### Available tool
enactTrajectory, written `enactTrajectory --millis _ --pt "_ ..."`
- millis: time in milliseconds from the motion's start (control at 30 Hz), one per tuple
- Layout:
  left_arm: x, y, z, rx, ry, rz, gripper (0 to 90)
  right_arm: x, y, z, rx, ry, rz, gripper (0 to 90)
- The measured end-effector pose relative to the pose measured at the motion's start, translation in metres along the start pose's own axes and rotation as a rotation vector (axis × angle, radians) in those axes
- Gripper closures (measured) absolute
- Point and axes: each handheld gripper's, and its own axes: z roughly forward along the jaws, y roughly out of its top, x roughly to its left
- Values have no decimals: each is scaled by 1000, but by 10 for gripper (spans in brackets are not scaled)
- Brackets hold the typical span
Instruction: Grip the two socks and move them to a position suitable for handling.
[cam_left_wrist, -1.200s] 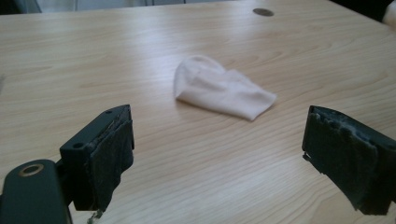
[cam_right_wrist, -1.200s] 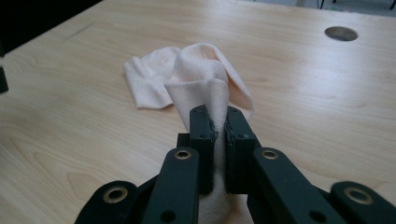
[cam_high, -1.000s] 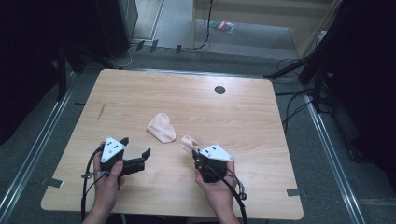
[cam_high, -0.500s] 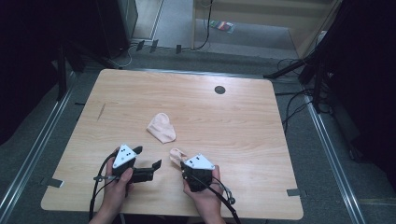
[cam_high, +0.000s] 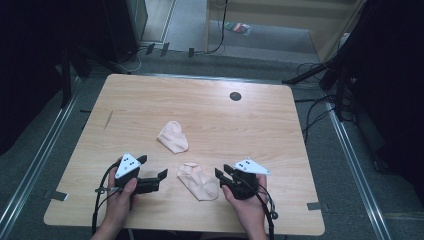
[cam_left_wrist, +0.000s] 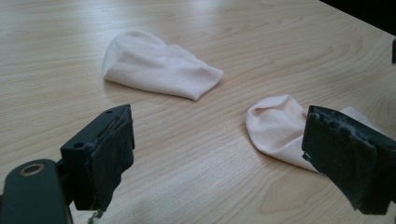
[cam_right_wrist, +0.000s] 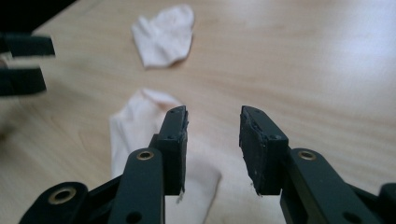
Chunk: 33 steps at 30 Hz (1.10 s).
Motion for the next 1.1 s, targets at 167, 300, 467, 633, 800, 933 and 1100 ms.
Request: enactTrajectory --millis 167,300,467,633,800,933,1100 --pt "0 -1 2 11 -2 6 102 9 -12 21 73 31 -93 573" --pt "-1 -2 2 12 -1 6 102 15 -19 33 94 36 -154 520" --pt "-1 -2 3 18 -2 7 102 20 -24 41 105 32 -207 480" --pt "0 -2 4 18 -5 2 102 23 -29 45 126 -8 -245 576" --pt "-1 -3 5 28 -6 8 102 23 -28 43 136 3 -229 827" --pt "-3 -4 6 33 -12 12 102 24 -25 42 163 19 -217 859" --pt "-2 -4 7 40 -14 4 102 23 -9 29 113 59 -155 863"
